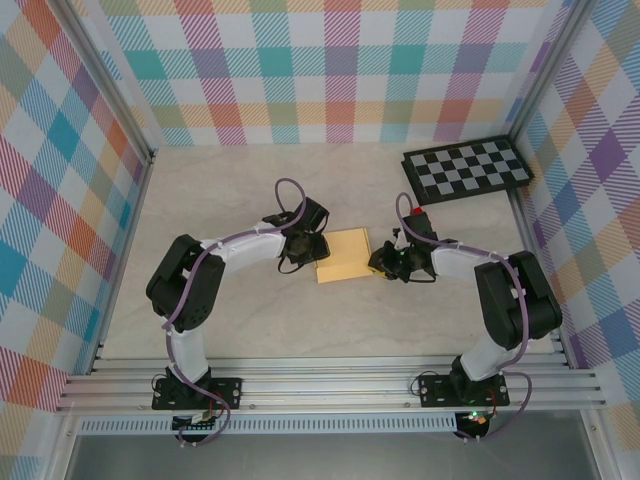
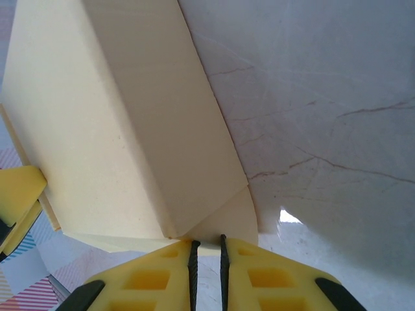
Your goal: Fold the paper box
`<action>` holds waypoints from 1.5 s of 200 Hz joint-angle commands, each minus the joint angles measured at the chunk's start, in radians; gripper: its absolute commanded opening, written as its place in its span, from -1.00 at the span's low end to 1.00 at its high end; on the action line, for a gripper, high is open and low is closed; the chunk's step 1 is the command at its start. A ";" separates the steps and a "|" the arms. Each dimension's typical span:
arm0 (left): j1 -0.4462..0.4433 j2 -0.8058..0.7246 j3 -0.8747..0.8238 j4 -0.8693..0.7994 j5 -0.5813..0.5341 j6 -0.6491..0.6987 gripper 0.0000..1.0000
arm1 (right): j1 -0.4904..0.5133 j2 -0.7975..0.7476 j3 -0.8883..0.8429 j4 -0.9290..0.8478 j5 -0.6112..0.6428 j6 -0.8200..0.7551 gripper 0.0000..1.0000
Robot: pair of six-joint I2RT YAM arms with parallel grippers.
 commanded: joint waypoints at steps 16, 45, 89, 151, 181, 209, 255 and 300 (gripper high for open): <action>-0.010 0.081 -0.030 -0.065 0.036 -0.004 -0.25 | 0.019 0.042 -0.035 0.099 0.029 -0.057 -0.61; -0.009 0.084 -0.030 -0.065 0.038 0.001 -0.26 | 0.019 0.040 -0.052 0.137 0.053 -0.070 -0.62; -0.009 0.093 -0.028 -0.070 0.042 -0.004 -0.27 | 0.019 0.074 -0.068 0.183 0.066 -0.006 -0.78; -0.014 0.092 -0.027 -0.049 0.094 -0.038 -0.27 | 0.018 0.149 -0.085 0.360 0.037 0.151 -0.85; -0.019 0.119 -0.010 -0.045 0.113 -0.043 -0.27 | 0.023 0.243 -0.049 0.459 0.001 0.248 -0.85; -0.026 0.139 0.004 -0.043 0.124 -0.046 -0.28 | 0.040 0.306 -0.006 0.521 -0.027 0.320 -0.83; -0.028 0.152 0.039 -0.052 0.144 -0.044 -0.28 | 0.078 0.321 0.048 0.507 -0.037 0.375 -0.81; -0.036 0.169 0.061 -0.048 0.154 -0.069 -0.28 | 0.192 0.305 0.104 0.469 -0.048 0.454 -0.80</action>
